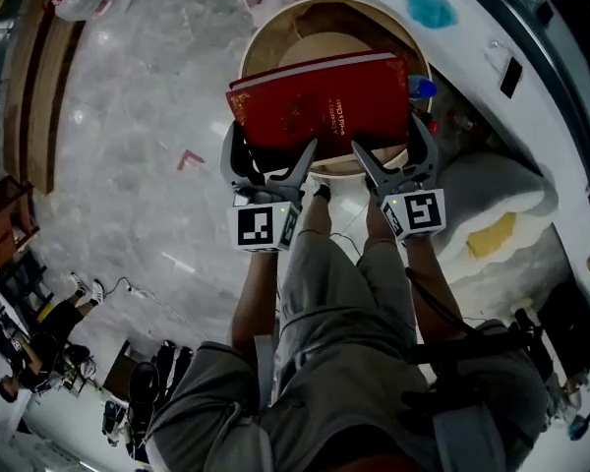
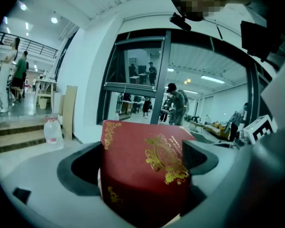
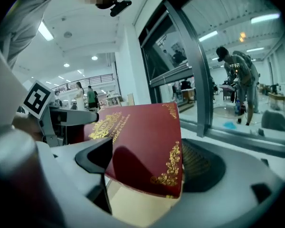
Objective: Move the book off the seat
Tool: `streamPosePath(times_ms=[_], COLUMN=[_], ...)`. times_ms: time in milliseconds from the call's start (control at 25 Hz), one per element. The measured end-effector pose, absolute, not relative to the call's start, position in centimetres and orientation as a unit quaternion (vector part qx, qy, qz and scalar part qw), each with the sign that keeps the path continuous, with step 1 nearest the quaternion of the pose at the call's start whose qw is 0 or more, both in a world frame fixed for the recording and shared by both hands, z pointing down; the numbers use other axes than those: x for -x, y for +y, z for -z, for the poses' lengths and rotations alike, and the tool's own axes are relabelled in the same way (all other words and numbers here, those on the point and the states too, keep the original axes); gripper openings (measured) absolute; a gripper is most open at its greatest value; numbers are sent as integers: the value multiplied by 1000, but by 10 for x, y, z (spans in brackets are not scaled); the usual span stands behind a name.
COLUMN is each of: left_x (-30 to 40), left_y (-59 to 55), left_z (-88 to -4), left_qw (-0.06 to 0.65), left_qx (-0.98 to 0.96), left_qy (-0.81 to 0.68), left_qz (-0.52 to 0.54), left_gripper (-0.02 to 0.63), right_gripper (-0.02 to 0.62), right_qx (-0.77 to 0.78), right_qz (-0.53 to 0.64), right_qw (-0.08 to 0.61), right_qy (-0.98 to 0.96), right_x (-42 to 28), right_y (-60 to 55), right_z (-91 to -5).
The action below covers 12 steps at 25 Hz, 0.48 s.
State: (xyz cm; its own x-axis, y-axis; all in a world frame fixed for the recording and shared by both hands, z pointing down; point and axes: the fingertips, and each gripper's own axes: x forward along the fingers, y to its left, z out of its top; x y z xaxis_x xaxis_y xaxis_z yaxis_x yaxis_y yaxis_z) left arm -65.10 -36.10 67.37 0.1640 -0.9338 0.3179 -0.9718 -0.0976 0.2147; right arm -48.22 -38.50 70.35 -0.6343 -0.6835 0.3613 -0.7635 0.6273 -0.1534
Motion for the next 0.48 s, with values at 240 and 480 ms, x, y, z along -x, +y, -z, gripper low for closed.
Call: streamPosePath(times_ms=[240, 480], left_x=[637, 628], left_y=[-343, -316], left_z=[-802, -897], left_qw=[262, 328], left_qx=[-728, -705], left_qy=[-628, -620], left_qz=[-87, -109], left_gripper=[526, 526], right_gripper=[437, 437], right_qx=[-414, -401], right_qz=[-208, -234], right_qw=[204, 273], right_qy=[-862, -842], right_x=[464, 454], right_y=[-360, -329], right_z=[-828, -913])
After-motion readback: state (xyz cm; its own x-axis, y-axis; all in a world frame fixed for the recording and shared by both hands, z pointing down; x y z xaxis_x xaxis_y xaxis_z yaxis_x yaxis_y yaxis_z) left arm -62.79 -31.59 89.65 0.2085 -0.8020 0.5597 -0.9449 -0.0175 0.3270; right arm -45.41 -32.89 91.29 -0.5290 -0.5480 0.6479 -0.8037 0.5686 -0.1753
